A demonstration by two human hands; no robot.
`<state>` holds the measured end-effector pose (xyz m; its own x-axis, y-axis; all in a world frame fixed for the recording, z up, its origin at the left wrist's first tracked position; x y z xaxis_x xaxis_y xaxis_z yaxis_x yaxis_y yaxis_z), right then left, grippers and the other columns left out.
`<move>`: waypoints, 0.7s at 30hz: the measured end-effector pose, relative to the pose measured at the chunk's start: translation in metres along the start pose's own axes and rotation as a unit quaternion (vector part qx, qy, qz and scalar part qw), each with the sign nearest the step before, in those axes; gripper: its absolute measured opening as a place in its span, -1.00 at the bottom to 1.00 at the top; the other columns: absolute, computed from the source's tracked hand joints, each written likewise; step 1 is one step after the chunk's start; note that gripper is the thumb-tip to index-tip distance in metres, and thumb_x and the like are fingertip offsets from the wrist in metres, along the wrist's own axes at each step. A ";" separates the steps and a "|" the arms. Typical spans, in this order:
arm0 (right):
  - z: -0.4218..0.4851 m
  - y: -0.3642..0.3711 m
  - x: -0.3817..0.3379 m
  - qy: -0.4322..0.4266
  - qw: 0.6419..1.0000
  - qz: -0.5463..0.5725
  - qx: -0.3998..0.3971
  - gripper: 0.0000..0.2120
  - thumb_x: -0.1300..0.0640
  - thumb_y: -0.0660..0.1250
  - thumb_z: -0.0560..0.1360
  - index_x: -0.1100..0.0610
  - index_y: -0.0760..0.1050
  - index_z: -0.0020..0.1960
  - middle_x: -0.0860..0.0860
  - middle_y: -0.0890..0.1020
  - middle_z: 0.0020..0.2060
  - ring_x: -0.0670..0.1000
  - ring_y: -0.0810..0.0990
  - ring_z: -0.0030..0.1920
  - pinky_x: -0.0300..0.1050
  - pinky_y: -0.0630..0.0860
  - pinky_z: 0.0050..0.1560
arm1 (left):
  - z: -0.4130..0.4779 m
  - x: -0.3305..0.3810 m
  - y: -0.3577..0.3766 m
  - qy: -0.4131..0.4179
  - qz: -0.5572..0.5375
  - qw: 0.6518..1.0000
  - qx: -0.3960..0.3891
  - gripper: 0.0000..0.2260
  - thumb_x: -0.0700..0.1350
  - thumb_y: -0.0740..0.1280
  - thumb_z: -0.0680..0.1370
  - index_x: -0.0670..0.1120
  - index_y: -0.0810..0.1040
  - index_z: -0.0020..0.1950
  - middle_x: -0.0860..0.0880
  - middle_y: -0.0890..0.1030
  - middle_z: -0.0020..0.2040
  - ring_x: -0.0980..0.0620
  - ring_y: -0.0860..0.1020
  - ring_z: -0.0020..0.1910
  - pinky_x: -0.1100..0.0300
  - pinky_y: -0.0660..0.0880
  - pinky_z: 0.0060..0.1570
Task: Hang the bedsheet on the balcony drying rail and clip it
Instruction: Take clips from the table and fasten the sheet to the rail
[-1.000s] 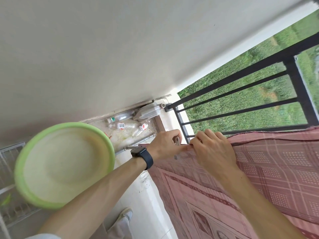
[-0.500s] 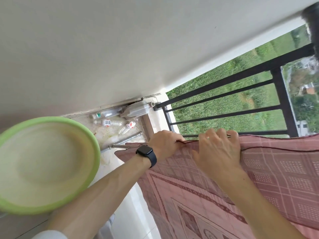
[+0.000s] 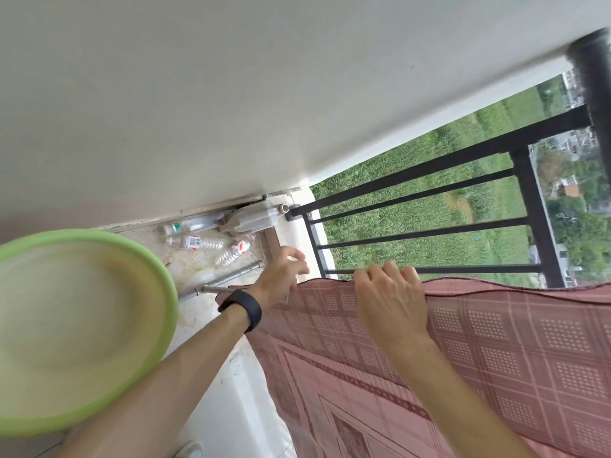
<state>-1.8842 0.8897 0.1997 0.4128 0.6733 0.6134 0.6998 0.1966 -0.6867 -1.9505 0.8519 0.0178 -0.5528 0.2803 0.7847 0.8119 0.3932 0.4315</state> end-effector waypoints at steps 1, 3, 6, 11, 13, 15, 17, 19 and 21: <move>0.000 0.001 -0.001 -0.008 1.000 -0.006 0.002 -0.89 0.26 0.45 0.43 0.14 0.62 -0.05 0.04 0.70 -0.14 0.06 0.63 -0.10 0.11 0.53 0.13 | 0.000 -0.010 -0.009 -0.034 -0.044 0.998 -0.001 -0.66 -0.01 0.33 0.36 -0.01 0.45 0.11 -0.10 0.54 0.02 0.01 0.50 -0.24 0.03 0.49 0.01; 0.003 0.001 -0.004 -0.030 0.999 -0.009 0.012 -0.89 0.25 0.37 0.50 0.15 0.59 0.02 0.05 0.69 -0.06 0.06 0.62 -0.04 0.09 0.52 0.18 | -0.003 -0.014 -0.020 -0.017 0.027 0.999 -0.018 -0.59 -0.05 0.34 0.35 0.04 0.48 0.20 -0.06 0.54 0.14 0.01 0.54 -0.08 0.13 0.49 -0.01; 0.004 -0.004 -0.007 -0.067 0.997 -0.012 0.025 -0.88 0.27 0.31 0.51 0.14 0.58 0.01 0.04 0.67 -0.08 0.04 0.58 -0.07 0.05 0.52 0.11 | 0.001 -0.007 -0.010 0.070 0.276 0.955 -0.080 -0.46 -0.13 0.37 0.46 0.12 0.41 0.44 0.07 0.45 0.39 0.05 0.46 0.29 0.19 0.42 0.22; -0.005 -0.008 -0.014 -0.133 0.990 -0.005 0.034 -0.89 0.25 0.31 0.45 0.14 0.59 -0.08 0.04 0.67 -0.17 0.05 0.58 -0.16 0.06 0.55 0.00 | 0.011 -0.004 0.013 0.161 0.473 0.862 -0.091 -0.65 -0.06 0.20 0.61 0.25 0.52 0.33 0.15 0.56 0.33 0.04 0.51 0.29 0.15 0.47 0.18; -0.006 -0.008 -0.016 -0.147 0.989 -0.004 0.023 -0.84 0.25 0.25 0.46 0.14 0.59 -0.07 0.04 0.66 -0.17 0.06 0.58 -0.15 0.07 0.54 -0.01 | 0.013 -0.002 0.019 0.180 0.515 0.834 -0.082 -0.71 -0.06 0.17 0.62 0.21 0.62 0.19 0.09 0.68 0.12 -0.02 0.61 0.07 0.09 0.55 -0.03; -0.005 -0.008 -0.014 -0.143 0.990 -0.001 0.009 -0.82 0.23 0.22 0.49 0.13 0.58 -0.02 0.03 0.66 -0.12 0.05 0.57 -0.11 0.06 0.52 0.07 | 0.016 0.000 0.019 0.191 0.539 0.818 -0.056 -0.75 -0.01 0.16 0.64 0.12 0.63 0.11 0.01 0.69 -0.01 -0.05 0.61 -0.06 0.11 0.52 -0.16; -0.004 -0.003 -0.011 -0.114 0.993 0.009 -0.025 -0.85 0.17 0.22 0.55 0.09 0.54 0.06 -0.01 0.64 -0.04 0.03 0.55 -0.02 0.06 0.44 0.18 | 0.018 -0.001 0.020 0.212 0.558 0.802 -0.040 -0.76 0.02 0.14 0.65 0.09 0.62 0.09 0.00 0.68 -0.06 -0.05 0.60 -0.12 0.16 0.41 -0.25; 0.002 0.004 -0.015 -0.069 0.996 0.012 -0.056 -0.82 0.08 0.19 0.59 0.07 0.49 0.14 -0.02 0.60 0.06 0.05 0.52 0.09 0.10 0.35 0.26 | 0.017 -0.003 0.019 0.225 0.559 0.798 -0.020 -0.78 -0.01 0.15 0.65 0.09 0.60 0.09 0.02 0.67 -0.07 -0.05 0.61 -0.14 0.19 0.32 -0.27; 0.013 0.018 -0.025 -0.027 0.995 0.011 -0.099 -0.73 0.00 0.18 0.60 0.07 0.47 0.22 0.02 0.55 0.16 0.10 0.47 0.22 0.16 0.27 0.32 | 0.018 -0.004 0.017 0.237 0.553 0.799 0.016 -0.78 -0.03 0.17 0.62 0.06 0.63 0.03 0.02 0.68 -0.17 -0.09 0.63 -0.23 0.19 0.29 -0.31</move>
<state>-1.8898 0.8858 0.1666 0.4003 0.7146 0.5737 0.7942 0.0419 -0.6063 -1.9383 0.8730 0.0143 0.6384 0.1119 0.7615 0.7449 0.1593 -0.6479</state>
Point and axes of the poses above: each hand's wrist, its own z-axis towards the middle knuckle, its own y-axis out of the palm, x = y × z, the point moved 7 cm from there along z, towards the middle knuckle
